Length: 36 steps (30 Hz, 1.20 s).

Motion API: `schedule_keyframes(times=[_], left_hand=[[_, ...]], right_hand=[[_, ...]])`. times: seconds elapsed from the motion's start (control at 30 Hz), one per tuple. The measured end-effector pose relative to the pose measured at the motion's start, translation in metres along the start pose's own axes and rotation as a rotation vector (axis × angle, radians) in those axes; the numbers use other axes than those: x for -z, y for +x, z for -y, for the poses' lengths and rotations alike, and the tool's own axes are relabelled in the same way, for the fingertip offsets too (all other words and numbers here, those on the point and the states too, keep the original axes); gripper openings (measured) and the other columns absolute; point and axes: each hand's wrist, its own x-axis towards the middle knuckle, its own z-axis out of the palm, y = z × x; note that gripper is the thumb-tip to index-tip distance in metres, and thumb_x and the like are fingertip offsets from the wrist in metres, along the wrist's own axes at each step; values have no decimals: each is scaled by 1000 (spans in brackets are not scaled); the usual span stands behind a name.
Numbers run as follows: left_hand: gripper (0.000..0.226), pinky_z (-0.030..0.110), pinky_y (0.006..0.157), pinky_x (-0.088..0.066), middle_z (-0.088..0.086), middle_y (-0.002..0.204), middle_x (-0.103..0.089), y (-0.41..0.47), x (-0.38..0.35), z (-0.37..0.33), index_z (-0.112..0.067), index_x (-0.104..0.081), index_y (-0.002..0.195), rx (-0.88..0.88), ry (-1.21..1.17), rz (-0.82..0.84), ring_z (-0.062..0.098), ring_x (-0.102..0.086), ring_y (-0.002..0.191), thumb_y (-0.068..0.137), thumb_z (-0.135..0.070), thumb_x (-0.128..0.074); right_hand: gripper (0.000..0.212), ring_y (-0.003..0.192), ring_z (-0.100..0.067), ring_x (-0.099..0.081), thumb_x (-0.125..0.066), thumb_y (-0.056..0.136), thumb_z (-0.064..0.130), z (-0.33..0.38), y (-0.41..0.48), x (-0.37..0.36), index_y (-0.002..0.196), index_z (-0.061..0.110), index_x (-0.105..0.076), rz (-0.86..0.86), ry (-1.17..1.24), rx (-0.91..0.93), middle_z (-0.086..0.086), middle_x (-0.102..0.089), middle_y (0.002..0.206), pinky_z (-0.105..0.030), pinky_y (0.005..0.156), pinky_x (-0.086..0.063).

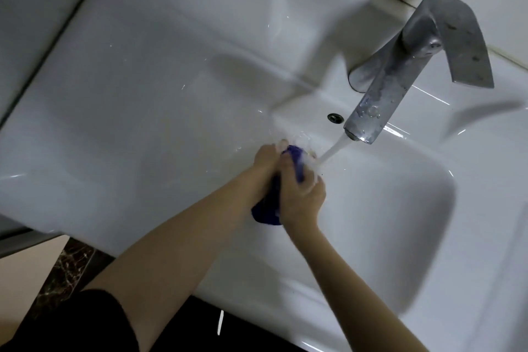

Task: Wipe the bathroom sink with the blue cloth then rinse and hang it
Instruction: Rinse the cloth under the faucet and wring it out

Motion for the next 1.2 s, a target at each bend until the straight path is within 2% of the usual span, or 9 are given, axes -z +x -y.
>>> schedule_keyframes(times=[0.1,0.23,0.37,0.53,0.67,0.77,0.87,0.97,1.2], left_hand=[[40,33,84,-56,23,130,-62,-10,-9,19,1,-58,129,-10,-17,72,37,-60,119,103,-27,-45],[41,35,65,-61,10,83,-72,-21,-21,19,-10,-68,93,88,-110,-82,29,-69,71,95,-46,-49],[34,50,93,-51,19,89,-67,-4,-9,4,-4,-63,79,123,-160,-68,32,-64,84,94,-31,-49],[41,43,85,-57,13,90,-74,-24,-21,25,-8,-71,91,126,-107,-12,31,-70,87,90,-45,-54],[43,41,89,-56,15,97,-71,-8,-11,3,-3,-66,93,-17,-23,-101,32,-66,89,96,-43,-49],[33,28,75,-52,10,85,-61,-12,-8,-3,-9,-58,84,54,-198,-9,32,-63,82,100,-35,-45],[42,43,89,-56,17,103,-71,-25,-16,19,-7,-67,105,67,-114,24,39,-66,102,90,-42,-50],[34,34,73,-54,7,81,-73,-25,-18,14,-14,-71,89,78,-119,-46,27,-68,79,83,-45,-58],[30,23,55,-50,-1,59,-62,-12,-11,24,-14,-62,71,137,-363,22,20,-58,62,94,-33,-55]], right_hand=[[49,54,-23,-53,-46,83,57,8,26,2,55,17,-54,-17,-48,-10,-1,-56,55,-37,56,-45],[54,38,-9,-38,-55,92,37,19,64,16,42,21,-41,6,50,-126,10,-38,35,-30,45,-33],[50,42,-5,-47,-52,81,60,5,4,7,51,19,-49,12,64,-12,9,-49,44,-23,46,-39],[41,53,-18,-44,-52,92,39,21,53,18,61,11,-48,7,31,-56,-5,-48,57,-41,53,-42],[55,50,-14,-37,-57,88,45,9,24,14,64,-3,-42,-33,184,-29,-2,-39,53,-28,48,-33],[57,41,-7,-42,-49,83,58,12,0,8,56,9,-46,-9,95,102,7,-45,43,-22,43,-37],[50,42,-15,-39,-46,81,55,25,37,14,48,17,-39,-34,0,-10,7,-40,43,-29,45,-34],[46,56,-19,-40,-57,90,34,20,54,22,55,11,-39,-32,164,-175,-1,-39,52,-33,55,-36],[54,51,-19,-52,-39,80,62,14,18,5,65,14,-57,-7,-80,68,2,-54,53,-32,52,-39]])
